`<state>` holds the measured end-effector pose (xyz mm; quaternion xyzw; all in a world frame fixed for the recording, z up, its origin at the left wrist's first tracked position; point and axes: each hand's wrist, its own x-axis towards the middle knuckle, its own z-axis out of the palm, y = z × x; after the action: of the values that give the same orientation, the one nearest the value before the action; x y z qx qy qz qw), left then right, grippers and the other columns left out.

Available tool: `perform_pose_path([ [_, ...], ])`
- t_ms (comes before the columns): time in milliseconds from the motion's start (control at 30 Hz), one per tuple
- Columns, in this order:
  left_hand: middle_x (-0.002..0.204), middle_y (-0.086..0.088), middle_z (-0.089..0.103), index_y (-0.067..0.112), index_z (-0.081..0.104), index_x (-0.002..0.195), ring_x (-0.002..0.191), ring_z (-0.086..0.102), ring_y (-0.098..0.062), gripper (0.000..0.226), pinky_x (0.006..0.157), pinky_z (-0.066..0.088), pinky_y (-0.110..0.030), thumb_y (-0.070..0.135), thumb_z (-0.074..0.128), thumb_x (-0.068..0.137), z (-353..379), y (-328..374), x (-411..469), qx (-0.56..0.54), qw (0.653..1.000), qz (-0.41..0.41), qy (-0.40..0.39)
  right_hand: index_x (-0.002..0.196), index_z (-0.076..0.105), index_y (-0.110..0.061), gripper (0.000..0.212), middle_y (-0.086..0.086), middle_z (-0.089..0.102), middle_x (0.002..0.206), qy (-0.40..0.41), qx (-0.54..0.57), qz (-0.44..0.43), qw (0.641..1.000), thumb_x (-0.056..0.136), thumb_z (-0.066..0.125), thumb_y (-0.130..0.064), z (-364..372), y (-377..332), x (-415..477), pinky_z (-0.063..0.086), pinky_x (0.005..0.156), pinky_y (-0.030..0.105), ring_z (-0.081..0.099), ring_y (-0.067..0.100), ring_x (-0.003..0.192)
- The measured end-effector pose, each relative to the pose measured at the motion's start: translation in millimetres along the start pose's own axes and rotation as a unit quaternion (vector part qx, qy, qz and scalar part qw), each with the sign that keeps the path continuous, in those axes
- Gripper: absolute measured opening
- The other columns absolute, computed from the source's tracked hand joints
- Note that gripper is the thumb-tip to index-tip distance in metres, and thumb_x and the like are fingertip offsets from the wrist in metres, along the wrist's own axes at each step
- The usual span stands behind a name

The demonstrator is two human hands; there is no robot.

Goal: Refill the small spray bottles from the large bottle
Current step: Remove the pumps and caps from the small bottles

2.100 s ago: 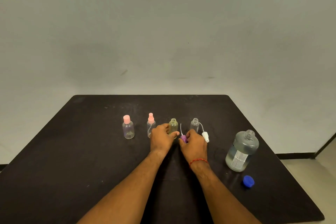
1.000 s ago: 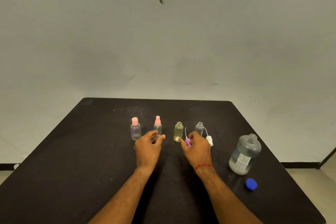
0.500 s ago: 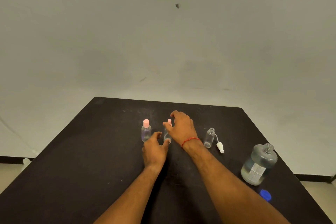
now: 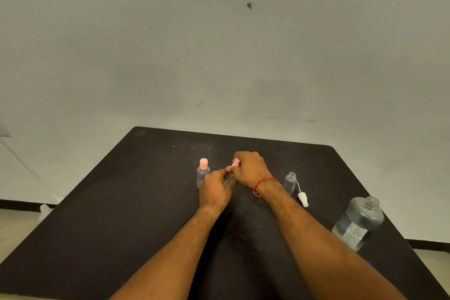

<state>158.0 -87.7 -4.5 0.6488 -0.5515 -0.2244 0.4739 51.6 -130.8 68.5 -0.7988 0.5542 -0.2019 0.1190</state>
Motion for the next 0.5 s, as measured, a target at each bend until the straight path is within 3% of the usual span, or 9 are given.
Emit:
perform_pose_path([
  [100, 0.089, 0.006, 0.071, 0.019, 0.076, 0.105, 0.081, 0.065, -0.008, 0.022, 0.078, 0.054, -0.026, 0.033, 0.075, 0.088, -13, 2, 1, 0.038, 0.999, 0.025, -0.021, 0.085, 0.068, -0.019, 0.014, 0.0, 0.066, 0.089, -0.036, 0.036, -0.051, 0.997, 0.077, 0.07, -0.007, -8, -1, -6, 0.055, 0.076, 0.033, 0.06, 0.017, 0.085],
  [200, 0.08, 0.008, 0.07, 0.021, 0.075, 0.095, 0.073, 0.066, -0.01, 0.019, 0.075, 0.059, -0.034, 0.038, 0.075, 0.086, -23, 6, 2, 0.055, 0.998, 0.033, -0.02, 0.084, 0.07, -0.018, 0.021, -0.003, 0.065, 0.092, -0.042, 0.05, -0.099, 0.993, 0.074, 0.071, 0.001, -11, -6, -10, 0.055, 0.079, 0.032, 0.06, 0.015, 0.086],
  [300, 0.083, 0.005, 0.073, 0.019, 0.076, 0.097, 0.069, 0.066, -0.01, 0.025, 0.07, 0.058, -0.032, 0.042, 0.073, 0.088, -31, 10, 1, 0.05, 0.998, 0.03, -0.002, 0.098, 0.071, -0.025, 0.032, -0.005, 0.064, 0.102, -0.044, 0.08, -0.119, 0.989, 0.074, 0.073, -0.005, -16, -10, -12, 0.052, 0.085, 0.028, 0.06, 0.013, 0.094],
  [400, 0.065, 0.009, 0.067, 0.026, 0.075, 0.085, 0.056, 0.061, -0.003, 0.016, 0.066, 0.057, -0.029, 0.04, 0.071, 0.09, -35, 16, -1, 0.045, 0.998, 0.033, 0.004, 0.12, 0.059, -0.033, 0.046, -0.005, 0.059, 0.105, -0.022, 0.078, -0.108, 0.991, 0.076, 0.071, -0.024, -21, -15, -15, 0.05, 0.083, 0.026, 0.057, 0.012, 0.091],
  [500, 0.065, 0.008, 0.069, 0.025, 0.074, 0.082, 0.056, 0.061, 0.003, 0.02, 0.072, 0.057, -0.029, 0.044, 0.072, 0.088, -33, 19, -4, 0.037, 0.999, 0.031, -0.001, 0.1, 0.061, -0.023, 0.025, -0.003, 0.062, 0.094, 0.013, 0.029, -0.058, 0.998, 0.08, 0.072, -0.033, -27, -23, -15, 0.054, 0.077, 0.031, 0.06, 0.015, 0.084],
])
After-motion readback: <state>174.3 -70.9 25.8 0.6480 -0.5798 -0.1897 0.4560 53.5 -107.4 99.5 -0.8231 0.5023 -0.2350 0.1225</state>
